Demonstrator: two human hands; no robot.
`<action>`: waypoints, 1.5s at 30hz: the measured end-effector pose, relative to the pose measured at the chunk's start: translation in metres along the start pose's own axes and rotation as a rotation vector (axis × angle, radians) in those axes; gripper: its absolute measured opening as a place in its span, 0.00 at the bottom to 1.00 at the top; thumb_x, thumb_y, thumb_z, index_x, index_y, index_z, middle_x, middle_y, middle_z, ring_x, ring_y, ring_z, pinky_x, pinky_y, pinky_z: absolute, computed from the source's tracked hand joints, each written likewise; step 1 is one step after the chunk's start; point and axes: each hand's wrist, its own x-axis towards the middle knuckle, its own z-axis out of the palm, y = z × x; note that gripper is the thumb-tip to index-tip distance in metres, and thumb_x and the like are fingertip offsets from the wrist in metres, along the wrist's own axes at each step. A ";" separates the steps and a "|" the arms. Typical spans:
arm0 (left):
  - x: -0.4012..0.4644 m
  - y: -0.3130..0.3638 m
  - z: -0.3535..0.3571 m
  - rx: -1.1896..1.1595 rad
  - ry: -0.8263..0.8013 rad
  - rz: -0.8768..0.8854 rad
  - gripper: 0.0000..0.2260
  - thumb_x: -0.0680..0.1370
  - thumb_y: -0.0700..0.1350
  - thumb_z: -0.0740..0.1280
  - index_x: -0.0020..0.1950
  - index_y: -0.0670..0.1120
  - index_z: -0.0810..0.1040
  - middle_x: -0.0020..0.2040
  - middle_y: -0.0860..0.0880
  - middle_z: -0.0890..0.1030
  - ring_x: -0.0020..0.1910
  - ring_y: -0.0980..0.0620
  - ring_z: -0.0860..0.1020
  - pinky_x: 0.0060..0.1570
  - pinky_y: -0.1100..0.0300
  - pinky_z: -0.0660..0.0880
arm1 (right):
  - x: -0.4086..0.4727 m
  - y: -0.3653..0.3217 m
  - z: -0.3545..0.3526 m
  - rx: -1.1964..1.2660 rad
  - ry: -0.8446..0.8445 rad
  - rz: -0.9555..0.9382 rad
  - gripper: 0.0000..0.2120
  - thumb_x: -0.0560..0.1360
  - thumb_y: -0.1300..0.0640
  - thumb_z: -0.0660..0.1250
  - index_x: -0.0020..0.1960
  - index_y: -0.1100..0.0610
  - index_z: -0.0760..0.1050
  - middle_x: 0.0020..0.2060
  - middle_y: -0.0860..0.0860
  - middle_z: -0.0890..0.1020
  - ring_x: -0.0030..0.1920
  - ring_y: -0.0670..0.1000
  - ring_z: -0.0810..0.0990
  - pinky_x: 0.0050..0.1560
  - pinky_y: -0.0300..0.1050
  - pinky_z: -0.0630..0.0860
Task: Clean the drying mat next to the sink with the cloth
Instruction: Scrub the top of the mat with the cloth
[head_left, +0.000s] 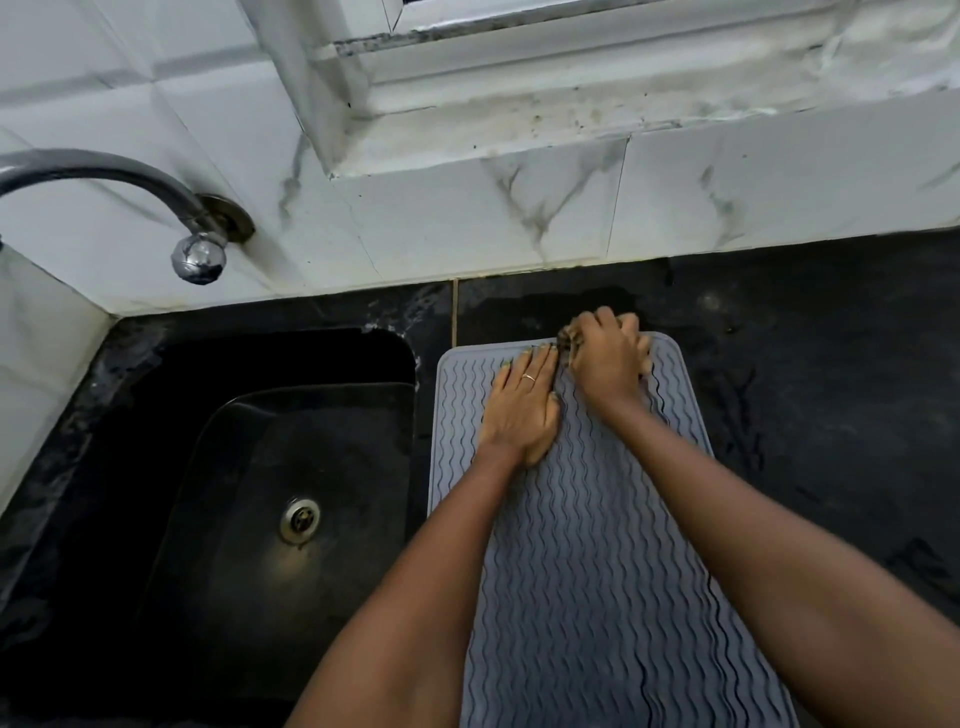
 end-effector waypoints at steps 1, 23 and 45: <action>0.001 0.000 -0.001 0.013 -0.007 -0.004 0.25 0.83 0.48 0.51 0.79 0.47 0.48 0.80 0.48 0.51 0.79 0.50 0.48 0.76 0.54 0.43 | 0.010 -0.001 0.000 -0.011 -0.019 0.017 0.13 0.75 0.62 0.62 0.59 0.56 0.74 0.59 0.54 0.76 0.59 0.59 0.69 0.56 0.55 0.63; 0.010 0.003 -0.016 0.064 -0.261 -0.046 0.25 0.83 0.48 0.47 0.79 0.48 0.41 0.80 0.48 0.43 0.78 0.49 0.41 0.76 0.52 0.38 | -0.017 -0.006 -0.048 0.020 -0.284 0.046 0.18 0.77 0.55 0.61 0.66 0.55 0.70 0.67 0.56 0.69 0.65 0.61 0.66 0.64 0.59 0.65; -0.028 0.004 -0.010 0.133 -0.203 -0.052 0.26 0.84 0.53 0.45 0.79 0.47 0.40 0.80 0.48 0.43 0.78 0.49 0.41 0.76 0.50 0.40 | -0.047 -0.002 -0.034 -0.113 -0.177 -0.079 0.13 0.77 0.56 0.59 0.59 0.58 0.73 0.60 0.57 0.75 0.61 0.60 0.70 0.60 0.60 0.67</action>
